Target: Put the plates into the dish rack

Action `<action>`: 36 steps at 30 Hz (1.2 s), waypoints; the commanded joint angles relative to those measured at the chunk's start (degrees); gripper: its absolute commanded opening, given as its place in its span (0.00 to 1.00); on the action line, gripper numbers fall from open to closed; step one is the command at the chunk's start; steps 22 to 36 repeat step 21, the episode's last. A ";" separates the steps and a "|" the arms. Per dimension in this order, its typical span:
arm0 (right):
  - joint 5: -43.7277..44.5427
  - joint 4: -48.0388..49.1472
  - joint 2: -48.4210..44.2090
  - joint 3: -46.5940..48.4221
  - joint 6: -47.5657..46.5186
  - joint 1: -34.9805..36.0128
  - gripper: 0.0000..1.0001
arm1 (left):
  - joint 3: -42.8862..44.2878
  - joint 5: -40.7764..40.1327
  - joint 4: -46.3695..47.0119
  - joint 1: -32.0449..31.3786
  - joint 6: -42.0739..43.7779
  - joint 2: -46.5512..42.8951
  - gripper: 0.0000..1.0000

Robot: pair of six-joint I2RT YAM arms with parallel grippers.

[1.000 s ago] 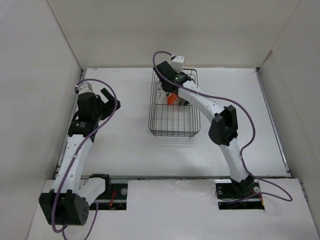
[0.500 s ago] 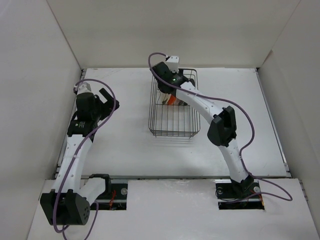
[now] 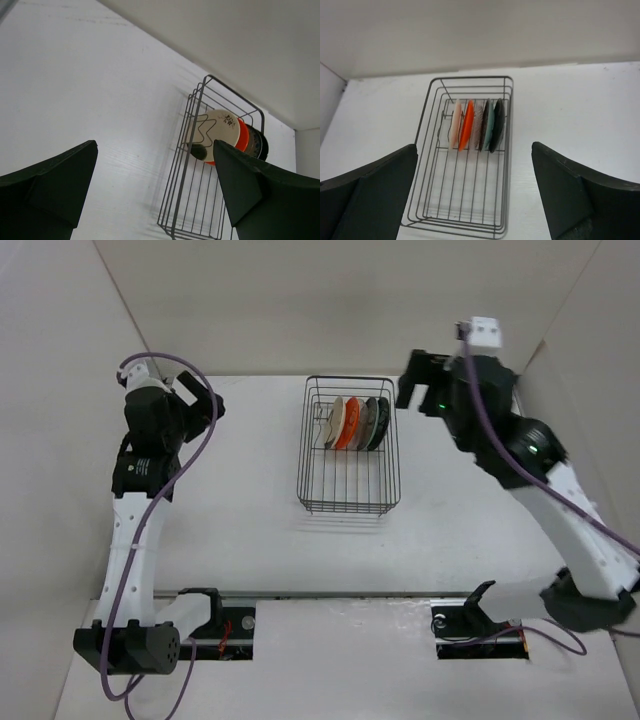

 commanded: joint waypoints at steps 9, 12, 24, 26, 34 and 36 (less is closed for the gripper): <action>3.10 -16.57 -31.83 -10.48 3.05 -0.47 1.00 | 2.04 -2.82 -7.65 0.18 3.23 -10.16 1.00; 4.41 -22.54 -36.67 -9.78 4.54 -1.00 1.00 | 3.44 -5.01 -10.82 -0.51 3.85 -12.53 1.00; 6.26 -29.59 -42.56 -8.64 5.24 -1.00 1.00 | 4.85 -2.73 -11.97 -0.52 3.85 -13.94 1.00; 6.26 -29.59 -42.56 -8.64 5.24 -1.00 1.00 | 4.85 -2.73 -11.97 -0.52 3.85 -13.94 1.00; 6.26 -29.59 -42.56 -8.64 5.24 -1.00 1.00 | 4.85 -2.73 -11.97 -0.52 3.85 -13.94 1.00; 6.26 -29.59 -42.56 -8.64 5.24 -1.00 1.00 | 4.85 -2.73 -11.97 -0.52 3.85 -13.94 1.00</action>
